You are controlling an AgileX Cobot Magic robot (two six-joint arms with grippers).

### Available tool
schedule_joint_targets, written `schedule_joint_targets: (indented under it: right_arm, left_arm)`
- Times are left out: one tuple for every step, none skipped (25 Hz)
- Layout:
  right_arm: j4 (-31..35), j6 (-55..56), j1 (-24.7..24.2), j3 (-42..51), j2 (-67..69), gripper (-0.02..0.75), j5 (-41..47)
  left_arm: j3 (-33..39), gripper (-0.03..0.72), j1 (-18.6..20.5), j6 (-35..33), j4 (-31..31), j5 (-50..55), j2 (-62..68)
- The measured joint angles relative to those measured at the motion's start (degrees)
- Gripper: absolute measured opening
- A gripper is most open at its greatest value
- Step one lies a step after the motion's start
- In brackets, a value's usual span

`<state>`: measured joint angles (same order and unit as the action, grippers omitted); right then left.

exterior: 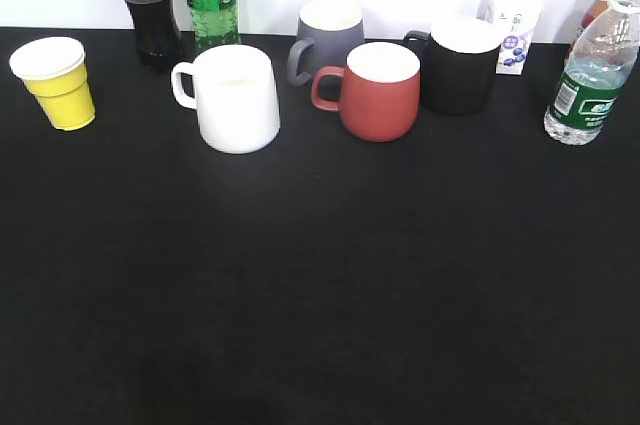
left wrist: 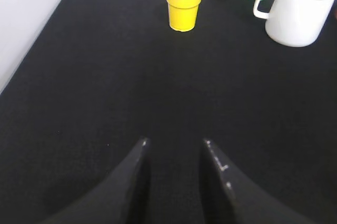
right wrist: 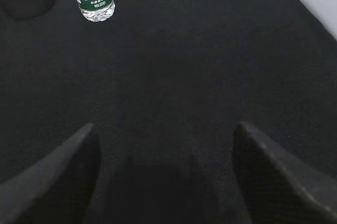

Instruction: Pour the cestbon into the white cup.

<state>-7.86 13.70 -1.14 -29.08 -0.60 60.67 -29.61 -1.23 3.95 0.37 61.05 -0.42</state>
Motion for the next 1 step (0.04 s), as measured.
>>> schedule_joint_targets:
  right_arm:
    - [0.0,0.0,0.0,0.0,0.0,0.594,0.0]
  left_arm:
    - [0.0,0.243,0.0,0.0,0.0,0.0,0.0]
